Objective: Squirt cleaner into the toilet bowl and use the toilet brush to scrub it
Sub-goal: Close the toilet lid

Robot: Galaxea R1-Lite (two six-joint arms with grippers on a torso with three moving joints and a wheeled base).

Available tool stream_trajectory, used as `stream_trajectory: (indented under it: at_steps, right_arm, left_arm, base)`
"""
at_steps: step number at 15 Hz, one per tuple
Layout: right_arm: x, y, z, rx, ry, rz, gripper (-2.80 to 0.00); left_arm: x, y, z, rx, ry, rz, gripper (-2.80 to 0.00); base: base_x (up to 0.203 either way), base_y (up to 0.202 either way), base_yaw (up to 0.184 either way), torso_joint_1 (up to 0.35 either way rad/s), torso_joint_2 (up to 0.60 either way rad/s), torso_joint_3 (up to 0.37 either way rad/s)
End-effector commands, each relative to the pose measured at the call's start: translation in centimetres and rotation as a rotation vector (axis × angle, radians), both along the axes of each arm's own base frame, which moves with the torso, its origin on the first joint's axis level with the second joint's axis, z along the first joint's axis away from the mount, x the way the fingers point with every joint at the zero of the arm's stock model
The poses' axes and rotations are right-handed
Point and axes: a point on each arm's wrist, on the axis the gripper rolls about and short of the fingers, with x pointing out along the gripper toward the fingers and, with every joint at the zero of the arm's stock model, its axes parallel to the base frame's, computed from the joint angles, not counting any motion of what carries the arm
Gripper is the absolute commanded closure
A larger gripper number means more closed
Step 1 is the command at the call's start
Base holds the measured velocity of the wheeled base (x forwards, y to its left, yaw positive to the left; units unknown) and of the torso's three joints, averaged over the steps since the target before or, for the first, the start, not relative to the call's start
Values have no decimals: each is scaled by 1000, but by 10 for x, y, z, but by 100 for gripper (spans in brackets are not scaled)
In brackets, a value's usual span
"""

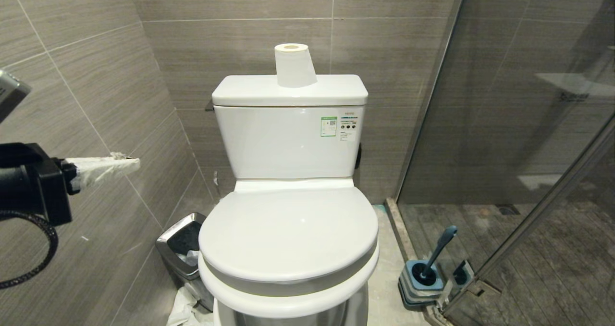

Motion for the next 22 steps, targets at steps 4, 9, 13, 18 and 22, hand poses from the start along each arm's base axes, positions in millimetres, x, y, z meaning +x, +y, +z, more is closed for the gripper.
stream_trajectory:
  at_steps: [4, 9, 13, 18, 22]
  right_arm:
    - [2, 0, -6, 0, 21, 0, 0]
    - [2, 0, -6, 0, 21, 0, 0]
    - [2, 0, -6, 0, 21, 0, 0]
    - [2, 0, -6, 0, 21, 0, 0]
    - [2, 0, -6, 0, 20, 0, 0]
  left_arm:
    - [4, -14, 56, 246, 225, 108, 0]
    - [39, -55, 23, 761, 281, 9, 0]
    - [59, -93, 0, 810, 299, -128, 0]
    - [68, -106, -44, 835, 412, -202, 0]
    - [79, -110, -72, 796, 560, -176, 0]
  base:
    - [0, 0, 0, 0, 0, 0]
    - [0, 0, 0, 0, 0, 0]
    - [0, 0, 0, 0, 0, 0]
    - [0, 0, 0, 0, 0, 0]
    - [0, 0, 0, 0, 0, 0]
